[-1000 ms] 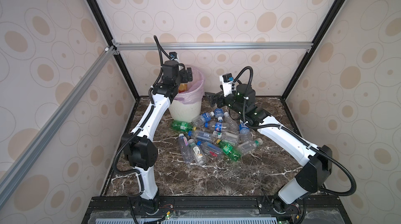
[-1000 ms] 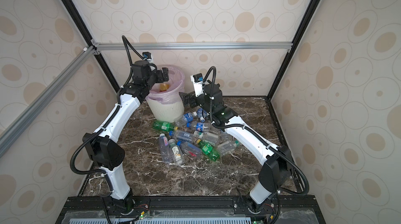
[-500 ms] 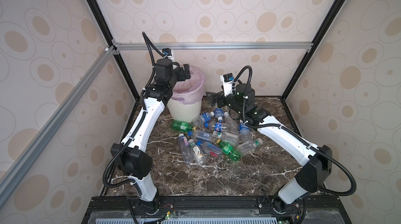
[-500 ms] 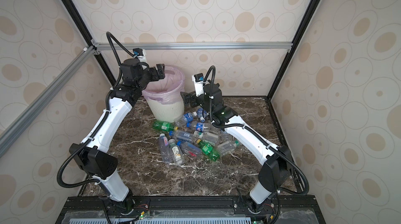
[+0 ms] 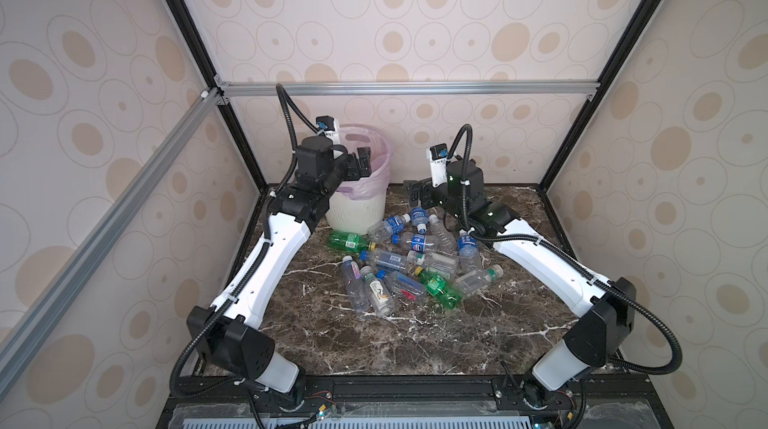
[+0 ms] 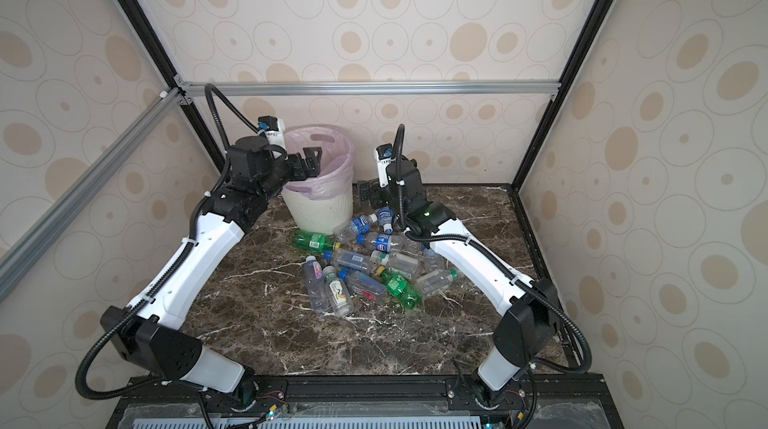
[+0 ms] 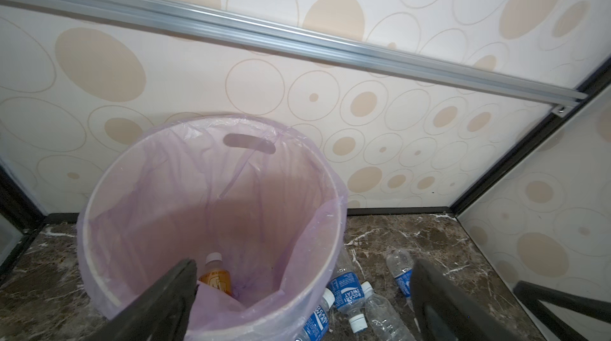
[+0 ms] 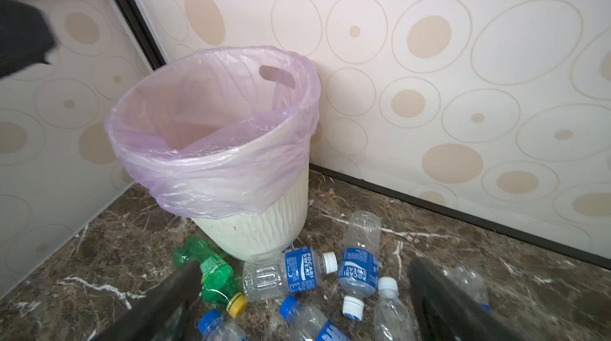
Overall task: Throw the plastic bottles in the bin
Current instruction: 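Lower left gripper back toward the bottle pile while right gripper lowers too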
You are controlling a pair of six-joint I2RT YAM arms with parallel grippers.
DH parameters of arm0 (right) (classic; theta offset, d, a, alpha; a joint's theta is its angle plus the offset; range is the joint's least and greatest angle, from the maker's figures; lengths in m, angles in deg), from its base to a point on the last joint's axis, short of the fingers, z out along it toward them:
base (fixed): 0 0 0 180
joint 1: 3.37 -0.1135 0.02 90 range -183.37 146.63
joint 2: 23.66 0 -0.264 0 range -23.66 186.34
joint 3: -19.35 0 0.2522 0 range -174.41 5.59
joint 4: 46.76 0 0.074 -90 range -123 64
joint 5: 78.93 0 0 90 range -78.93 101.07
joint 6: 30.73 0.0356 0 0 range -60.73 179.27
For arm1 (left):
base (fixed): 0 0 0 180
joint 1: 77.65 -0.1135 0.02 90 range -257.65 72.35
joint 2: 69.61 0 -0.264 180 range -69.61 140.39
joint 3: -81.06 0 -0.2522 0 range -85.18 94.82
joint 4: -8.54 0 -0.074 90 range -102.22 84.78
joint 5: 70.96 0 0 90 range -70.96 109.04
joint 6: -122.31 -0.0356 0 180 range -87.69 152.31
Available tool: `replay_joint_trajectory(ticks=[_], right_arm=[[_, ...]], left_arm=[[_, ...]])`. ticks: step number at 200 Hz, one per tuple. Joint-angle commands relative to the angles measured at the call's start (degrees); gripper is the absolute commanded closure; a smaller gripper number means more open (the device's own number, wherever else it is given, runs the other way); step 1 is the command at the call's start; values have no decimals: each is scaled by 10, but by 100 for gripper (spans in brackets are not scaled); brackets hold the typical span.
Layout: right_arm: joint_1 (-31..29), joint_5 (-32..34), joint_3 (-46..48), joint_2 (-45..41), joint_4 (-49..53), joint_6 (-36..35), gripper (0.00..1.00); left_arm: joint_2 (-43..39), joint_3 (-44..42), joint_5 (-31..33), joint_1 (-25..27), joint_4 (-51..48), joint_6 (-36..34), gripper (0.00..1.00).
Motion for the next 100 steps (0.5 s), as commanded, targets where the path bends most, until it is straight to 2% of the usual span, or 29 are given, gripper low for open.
replay_joint_trajectory(ticks=[1,34,67,100], right_arm=[[-1,42,-13,-8,83,17,0],[-1,19,38,-47,127,33,0],[-2,-18,87,-74,159,67,0],[-4,-56,142,-91,149,99,0]], left_arm=[[-33,-33,-17,11,-2,35,1],[-75,-95,-40,21,-17,63,1],[-130,-206,-84,23,-3,110,1],[-173,-316,-79,24,-29,144,1]])
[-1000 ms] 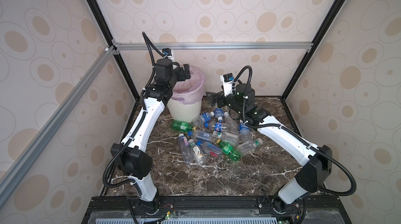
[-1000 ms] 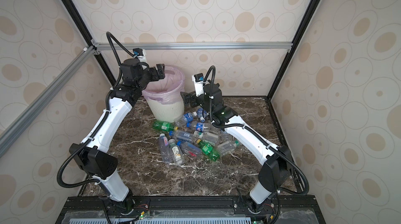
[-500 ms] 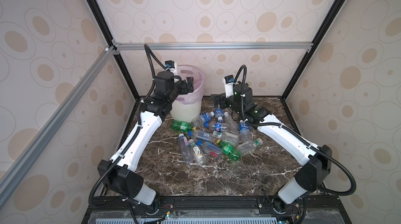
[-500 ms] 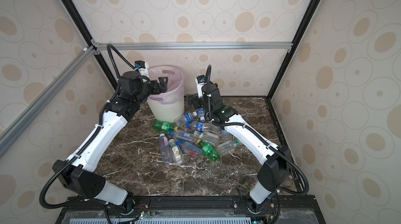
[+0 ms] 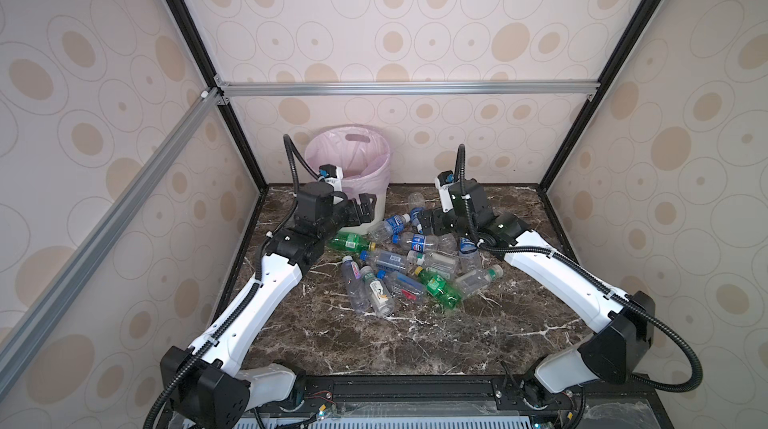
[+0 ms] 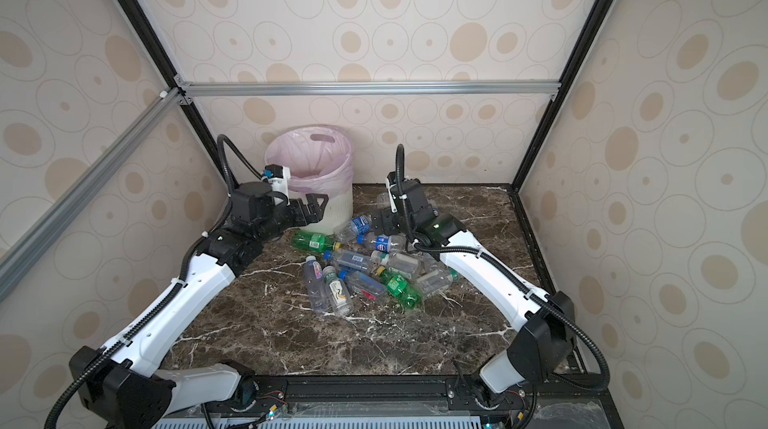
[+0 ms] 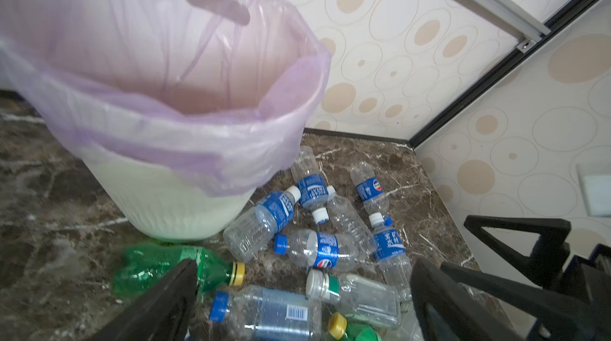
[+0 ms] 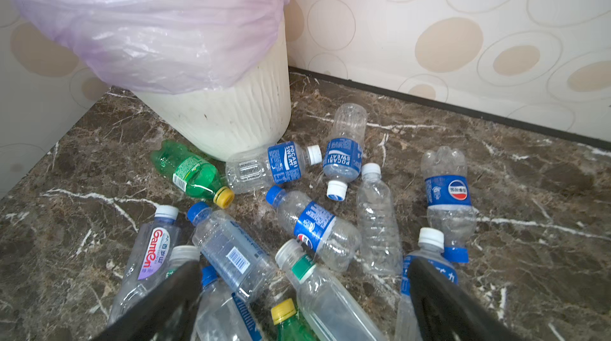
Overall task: Throw the plastic bottles in the bin
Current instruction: 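Lower left gripper back toward the bottle pile while right gripper lowers too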
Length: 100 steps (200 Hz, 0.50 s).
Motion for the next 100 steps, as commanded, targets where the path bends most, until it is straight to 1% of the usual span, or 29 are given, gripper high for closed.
replay_joint_trajectory(ticks=[1,15,34,54,84,100], right_arm=[[-4,-35,33,-17,15,37,0],[-10,-45,46,-16,9,43,0],[-27,-42,59,-13,0,47,0],[-47,-42,73,-9,-13,53,0],[-81,-36,100,-5,-54,60,0],[-103,-30,118,-7,-87,57,0]], left_arm=[[-31,-56,-8,2,-27,46,1],[-50,-100,2,3,-34,56,1],[-74,-150,18,2,-37,80,1],[-85,-187,21,3,-41,111,1],[-68,-215,30,2,-67,130,1],[-44,-223,18,2,-74,128,1]])
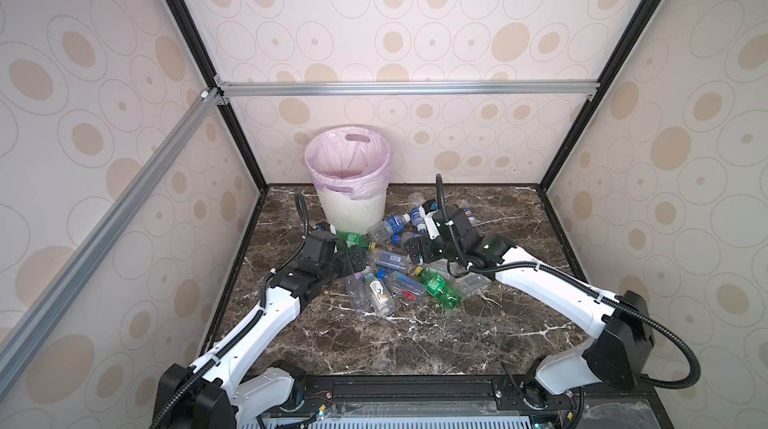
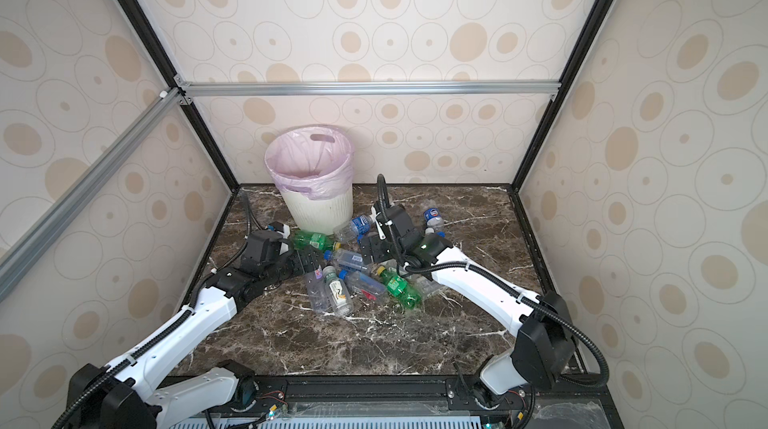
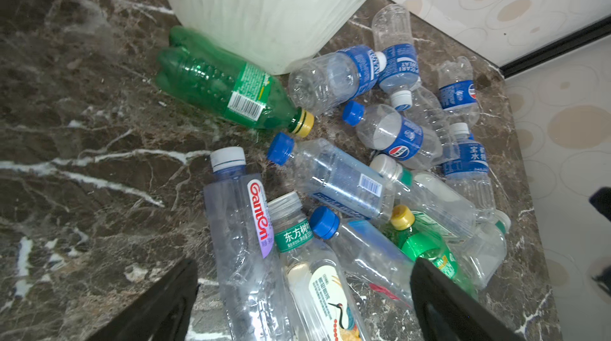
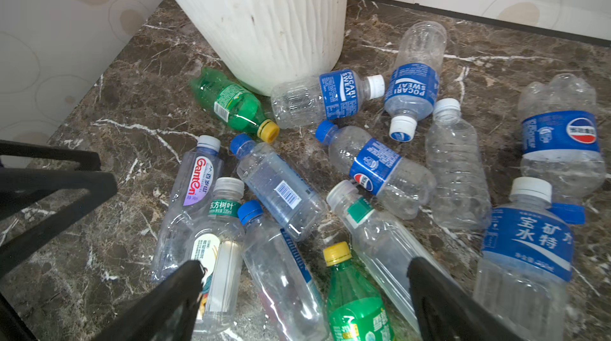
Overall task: Throw the plastic bottles in the bin
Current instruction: 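Lower left gripper back toward the bottle pile while right gripper lowers too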
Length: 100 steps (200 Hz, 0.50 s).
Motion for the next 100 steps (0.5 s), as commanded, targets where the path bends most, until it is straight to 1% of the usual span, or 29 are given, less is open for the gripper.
replay_joint_trajectory(ticks=[1,14,46,76,100], right_arm=[[-28,4,26,-1,-54,8,0],[-44,2,38,-4,-81,0,0],[-70,5,76,-13,-138,-10,0],[-71,20,101,-26,-157,1,0],[-70,25,109,-32,-160,1,0]], left_arm=[[25,-9,3,1,-25,26,1],[38,-16,-2,2,-24,29,1],[52,-47,-27,-4,16,47,2],[63,-69,-40,-23,45,49,9],[88,-82,-53,-27,63,47,13]])
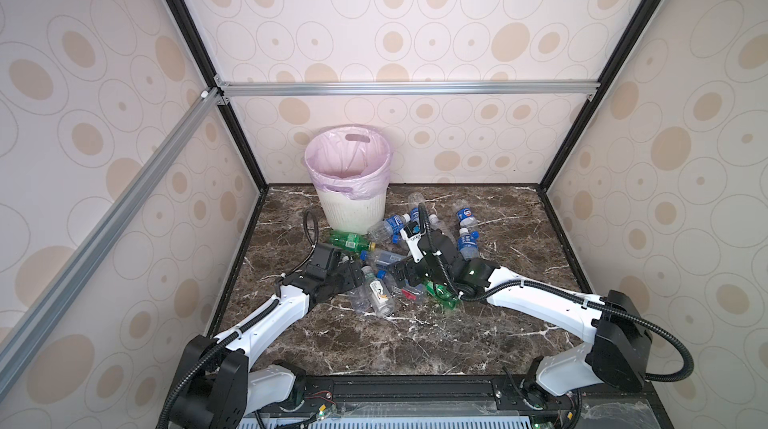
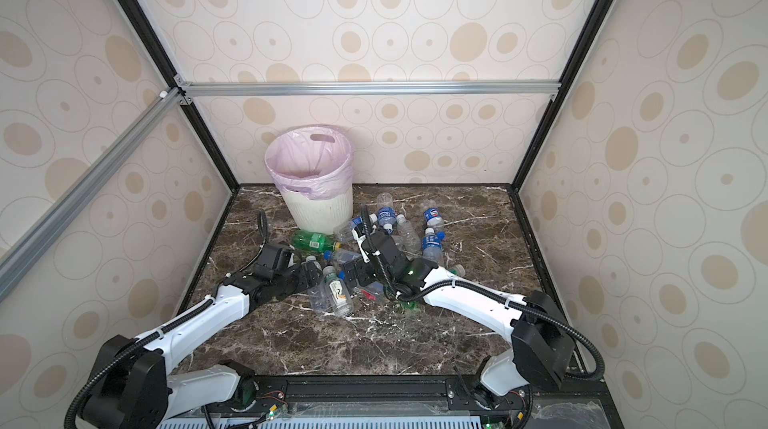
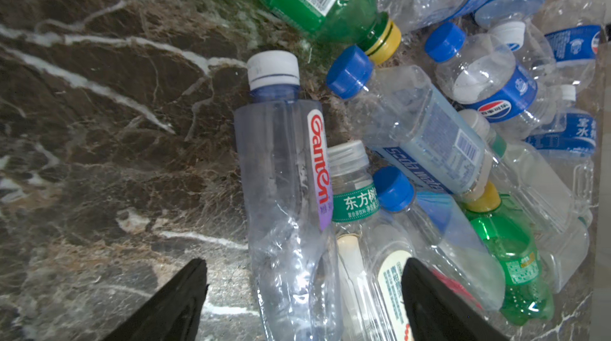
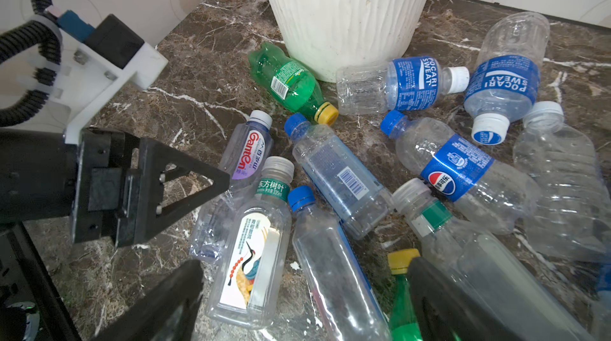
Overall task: Throw the plastic bottles in the bin
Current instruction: 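Lower left gripper back toward the bottle pile while right gripper lowers too, then close left gripper around a clear white-capped bottle in the pile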
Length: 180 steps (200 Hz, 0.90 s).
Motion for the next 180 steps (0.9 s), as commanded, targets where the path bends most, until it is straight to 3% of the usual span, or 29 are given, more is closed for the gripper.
replay_joint_trajectory(ticks=[1,30,90,112,129,180], right_arm=[[0,16,9,-21,-28,3,0],[1,12,11,-17,-28,10,0],[1,12,24,-18,-44,17,0],[1,13,26,-16,-48,17,0],[1,15,26,-14,-48,17,0],[1,11,25,-11,-55,20,0]], left_arm=[[24,-9,-16,-6,30,11,14],[46,-24,-20,-7,58,1,24],[88,-27,-6,-11,84,-11,30],[104,-31,-8,-13,97,-13,38],[105,-34,-9,-16,102,-14,45],[72,-34,0,-24,89,-25,50]])
